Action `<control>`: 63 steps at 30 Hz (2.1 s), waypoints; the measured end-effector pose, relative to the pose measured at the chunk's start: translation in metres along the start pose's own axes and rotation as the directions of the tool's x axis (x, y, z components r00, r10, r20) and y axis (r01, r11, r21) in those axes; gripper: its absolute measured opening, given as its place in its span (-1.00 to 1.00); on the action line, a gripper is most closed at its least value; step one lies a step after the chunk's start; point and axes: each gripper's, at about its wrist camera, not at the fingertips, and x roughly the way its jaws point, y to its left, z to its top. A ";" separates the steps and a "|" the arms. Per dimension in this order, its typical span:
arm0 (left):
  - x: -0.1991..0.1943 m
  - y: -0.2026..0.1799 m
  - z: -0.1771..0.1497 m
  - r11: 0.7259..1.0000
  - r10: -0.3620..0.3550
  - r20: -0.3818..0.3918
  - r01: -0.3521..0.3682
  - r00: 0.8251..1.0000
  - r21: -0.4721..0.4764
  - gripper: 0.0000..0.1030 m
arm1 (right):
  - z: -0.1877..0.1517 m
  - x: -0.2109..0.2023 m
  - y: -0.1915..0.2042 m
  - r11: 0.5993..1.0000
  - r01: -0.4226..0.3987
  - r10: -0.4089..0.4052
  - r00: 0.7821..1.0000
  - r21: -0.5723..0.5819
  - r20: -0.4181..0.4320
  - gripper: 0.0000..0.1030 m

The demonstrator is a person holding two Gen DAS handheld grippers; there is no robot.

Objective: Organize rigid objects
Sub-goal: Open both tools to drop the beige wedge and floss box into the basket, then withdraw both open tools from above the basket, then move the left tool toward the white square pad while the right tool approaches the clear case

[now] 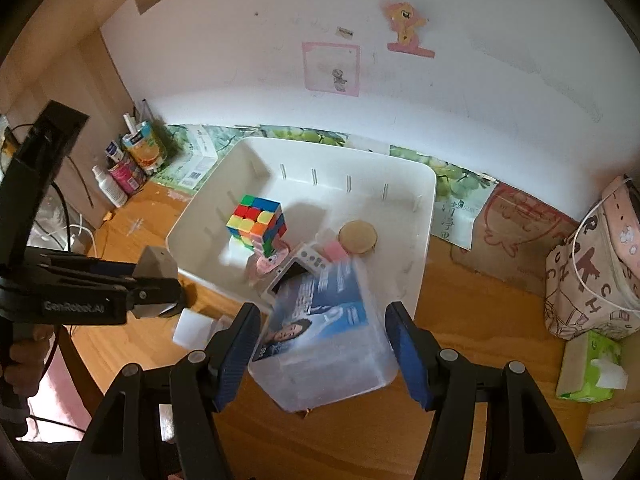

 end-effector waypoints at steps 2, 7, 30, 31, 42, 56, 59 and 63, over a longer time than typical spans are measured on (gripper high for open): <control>-0.001 0.001 0.008 1.000 -0.002 0.017 0.002 1.000 0.002 0.12 | 0.006 0.006 -0.001 1.000 -0.003 0.003 1.000 0.008 -0.003 -0.16; 0.007 0.003 0.029 1.000 -0.012 0.036 0.012 0.999 0.003 0.12 | 0.016 0.035 -0.007 1.000 0.003 -0.001 0.999 0.028 -0.050 -0.21; 0.064 -0.007 0.071 0.999 -0.023 0.057 0.021 0.998 0.041 0.41 | 0.021 0.089 -0.040 0.990 -0.045 0.065 0.986 0.131 -0.155 -0.01; 0.061 -0.008 0.070 0.999 -0.024 0.071 0.021 0.997 0.044 0.41 | 0.021 0.088 -0.041 0.990 -0.047 0.067 0.986 0.135 -0.151 0.01; 0.018 -0.010 0.054 0.995 -0.082 0.196 0.071 0.977 0.064 0.41 | 0.014 0.055 -0.036 0.979 -0.079 0.095 0.992 0.188 -0.079 0.27; -0.046 -0.012 -0.012 0.989 -0.127 0.414 0.084 0.902 0.121 0.43 | -0.014 0.002 -0.052 0.932 -0.150 0.149 0.988 0.331 0.029 0.57; -0.057 -0.011 -0.031 0.989 -0.123 0.474 0.070 0.872 0.127 0.43 | -0.023 -0.002 -0.057 0.919 -0.161 0.161 0.986 0.360 0.029 0.57; -0.064 -0.007 -0.053 0.992 -0.111 0.535 0.065 0.838 0.104 0.43 | -0.038 -0.004 -0.061 0.907 -0.173 0.180 0.984 0.383 0.019 0.57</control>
